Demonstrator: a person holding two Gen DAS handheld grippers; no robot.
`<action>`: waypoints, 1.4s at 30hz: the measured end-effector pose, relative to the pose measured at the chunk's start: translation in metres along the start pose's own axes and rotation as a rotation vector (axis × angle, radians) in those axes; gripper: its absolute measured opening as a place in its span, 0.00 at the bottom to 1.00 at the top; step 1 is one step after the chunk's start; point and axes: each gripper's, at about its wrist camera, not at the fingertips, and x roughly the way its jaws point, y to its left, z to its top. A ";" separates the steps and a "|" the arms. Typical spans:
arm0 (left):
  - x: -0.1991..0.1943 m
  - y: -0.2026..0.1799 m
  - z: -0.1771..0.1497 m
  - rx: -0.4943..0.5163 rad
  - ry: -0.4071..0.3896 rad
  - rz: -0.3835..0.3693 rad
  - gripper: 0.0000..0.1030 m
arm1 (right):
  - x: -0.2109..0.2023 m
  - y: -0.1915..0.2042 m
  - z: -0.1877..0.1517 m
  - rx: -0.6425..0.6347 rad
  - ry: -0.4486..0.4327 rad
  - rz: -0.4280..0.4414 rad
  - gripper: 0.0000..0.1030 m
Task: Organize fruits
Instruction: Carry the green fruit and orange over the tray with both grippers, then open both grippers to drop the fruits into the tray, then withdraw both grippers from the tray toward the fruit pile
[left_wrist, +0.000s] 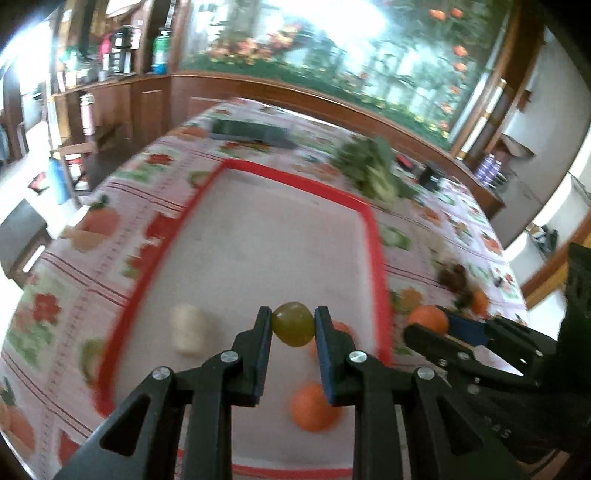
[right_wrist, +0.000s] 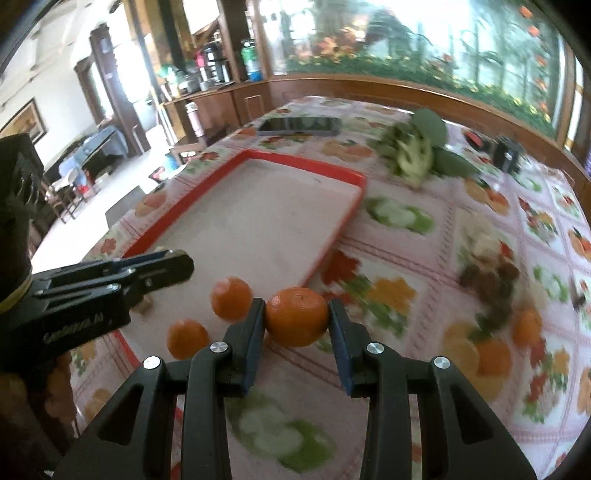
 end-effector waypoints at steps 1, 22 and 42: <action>0.002 0.008 0.004 -0.007 -0.002 0.019 0.25 | 0.004 0.004 0.004 -0.010 -0.002 0.005 0.33; 0.059 0.044 0.025 -0.046 0.093 0.129 0.26 | 0.080 0.020 0.025 -0.055 0.088 0.017 0.33; 0.041 0.042 0.020 -0.106 0.076 0.202 0.75 | 0.052 0.011 0.018 0.017 0.065 0.020 0.43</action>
